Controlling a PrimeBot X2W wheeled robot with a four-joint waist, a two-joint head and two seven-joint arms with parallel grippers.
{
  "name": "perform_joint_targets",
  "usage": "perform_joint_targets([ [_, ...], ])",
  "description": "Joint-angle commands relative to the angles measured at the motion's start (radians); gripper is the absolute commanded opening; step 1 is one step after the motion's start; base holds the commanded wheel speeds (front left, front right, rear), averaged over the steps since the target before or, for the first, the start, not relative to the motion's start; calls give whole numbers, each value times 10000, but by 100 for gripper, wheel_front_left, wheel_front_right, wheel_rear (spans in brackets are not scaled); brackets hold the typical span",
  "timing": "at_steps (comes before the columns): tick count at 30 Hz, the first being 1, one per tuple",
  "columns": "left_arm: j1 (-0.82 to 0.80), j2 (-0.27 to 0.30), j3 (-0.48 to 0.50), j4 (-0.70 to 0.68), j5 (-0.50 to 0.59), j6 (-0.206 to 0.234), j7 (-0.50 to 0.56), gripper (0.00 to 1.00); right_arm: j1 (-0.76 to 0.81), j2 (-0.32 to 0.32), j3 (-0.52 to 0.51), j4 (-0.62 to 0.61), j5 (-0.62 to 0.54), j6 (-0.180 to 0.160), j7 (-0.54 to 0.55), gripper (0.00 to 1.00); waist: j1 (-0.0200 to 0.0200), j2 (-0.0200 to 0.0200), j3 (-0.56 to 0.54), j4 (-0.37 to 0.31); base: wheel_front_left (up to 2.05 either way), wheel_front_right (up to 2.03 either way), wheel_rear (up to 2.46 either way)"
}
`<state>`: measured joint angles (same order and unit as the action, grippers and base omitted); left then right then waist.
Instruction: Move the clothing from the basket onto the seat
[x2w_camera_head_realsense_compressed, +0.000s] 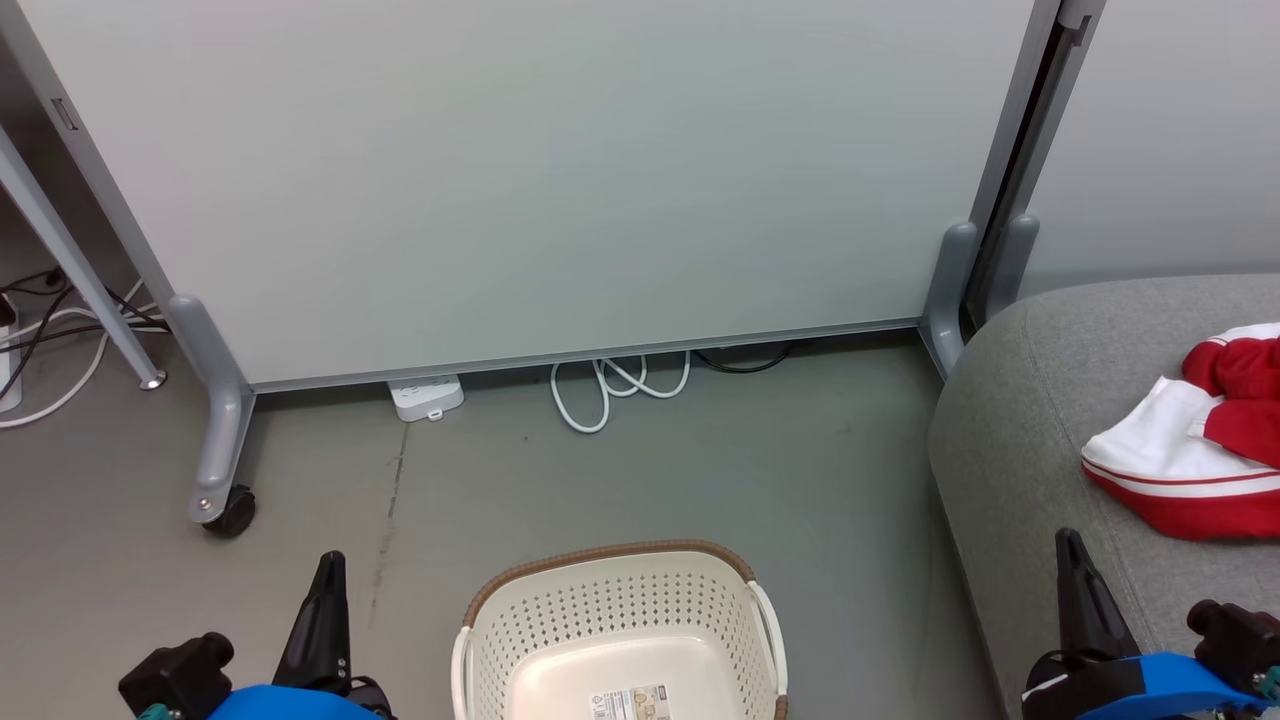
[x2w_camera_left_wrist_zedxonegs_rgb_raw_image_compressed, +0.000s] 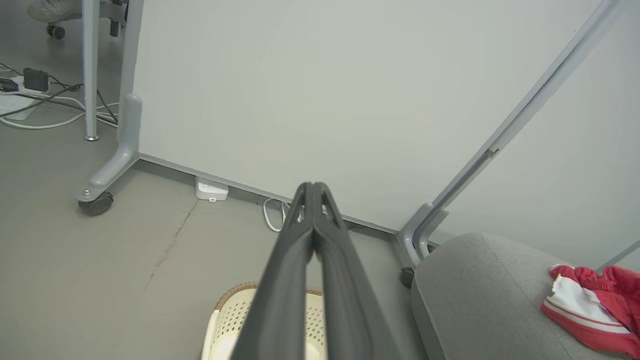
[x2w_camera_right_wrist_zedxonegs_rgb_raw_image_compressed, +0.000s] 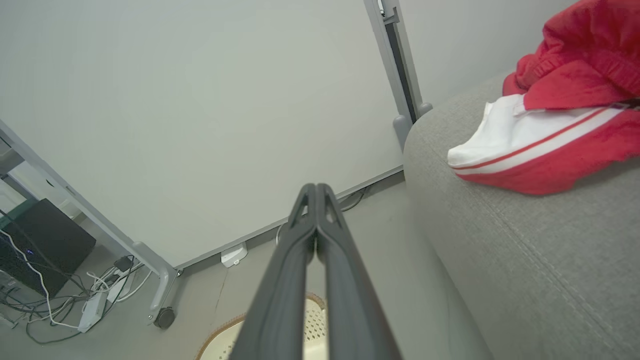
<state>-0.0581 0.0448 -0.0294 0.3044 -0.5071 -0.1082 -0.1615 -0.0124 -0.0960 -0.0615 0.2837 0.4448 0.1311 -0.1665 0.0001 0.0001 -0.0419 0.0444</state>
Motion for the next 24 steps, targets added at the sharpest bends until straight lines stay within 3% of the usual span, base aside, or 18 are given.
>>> perform_joint_targets([
  [1, -262, 33, 137, -200, -429, -48, 86, 0, -304, 16, -48, -188, 466, -1, 87, 0, -1, -1, 7, -6, 0, 0, 0],
  [24, -382, 47, 542, -345, -3760, -105, 921, 0, -535, 152, -200, -279, 3984, -2, 941, 0, -1, -1, 106, -104, 0, 0, 0],
])
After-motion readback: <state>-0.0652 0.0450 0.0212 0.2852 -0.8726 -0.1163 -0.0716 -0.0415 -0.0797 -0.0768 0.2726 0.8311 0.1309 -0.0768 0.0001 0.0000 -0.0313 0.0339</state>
